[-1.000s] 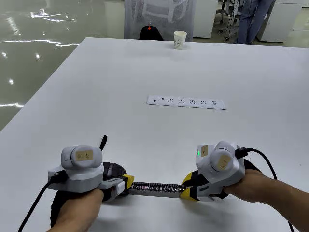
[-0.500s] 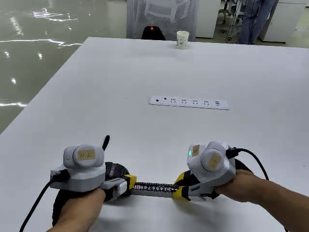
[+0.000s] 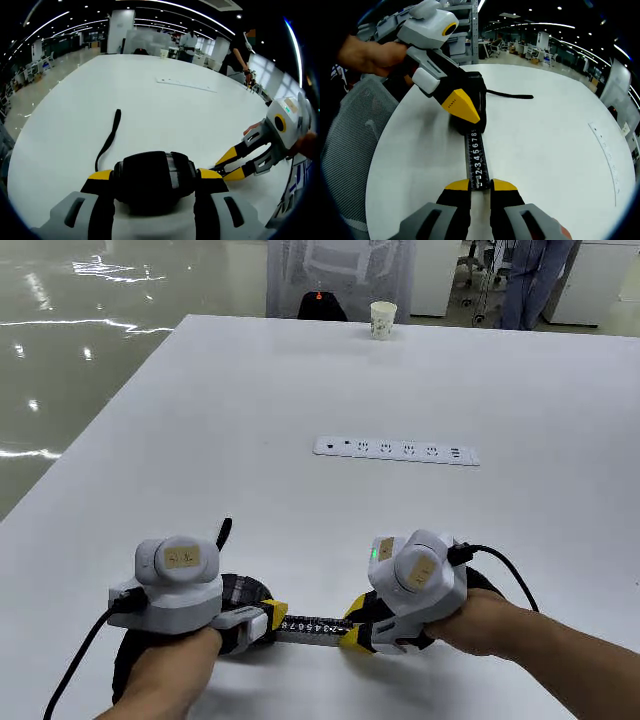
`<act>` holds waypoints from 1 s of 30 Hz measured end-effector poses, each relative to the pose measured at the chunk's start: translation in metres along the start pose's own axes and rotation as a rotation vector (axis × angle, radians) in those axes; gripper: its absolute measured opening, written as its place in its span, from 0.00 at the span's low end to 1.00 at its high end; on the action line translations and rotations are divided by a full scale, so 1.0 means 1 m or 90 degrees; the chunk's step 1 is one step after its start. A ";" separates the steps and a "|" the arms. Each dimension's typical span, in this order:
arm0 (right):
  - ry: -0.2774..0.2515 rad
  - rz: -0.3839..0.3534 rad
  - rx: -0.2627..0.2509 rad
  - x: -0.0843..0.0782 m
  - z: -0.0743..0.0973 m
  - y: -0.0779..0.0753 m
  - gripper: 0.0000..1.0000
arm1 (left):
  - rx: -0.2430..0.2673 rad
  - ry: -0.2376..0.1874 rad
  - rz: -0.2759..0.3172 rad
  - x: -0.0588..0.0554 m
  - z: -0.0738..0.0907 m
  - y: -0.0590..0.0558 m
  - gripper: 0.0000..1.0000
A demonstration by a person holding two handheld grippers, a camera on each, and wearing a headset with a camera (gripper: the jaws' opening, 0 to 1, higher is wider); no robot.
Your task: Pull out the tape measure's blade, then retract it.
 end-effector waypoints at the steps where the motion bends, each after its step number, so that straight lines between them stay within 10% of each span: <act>1: 0.000 0.000 0.001 0.001 -0.001 0.000 0.10 | 0.000 0.000 0.000 0.000 0.000 0.000 0.59; 30: -0.023 0.016 0.016 0.039 -0.030 0.006 0.11 | -0.016 0.006 0.009 0.001 0.001 0.001 0.59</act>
Point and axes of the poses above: the centre of the closed fingertips' face, and the gripper's own axes: z roughly backward along the fingers, y roughly to its left, x roughly out of its top, the point moved 3 cm from there along z, roughly backward along the fingers, and after that the axes turned 1 degree about x, right-handed, at the moved point
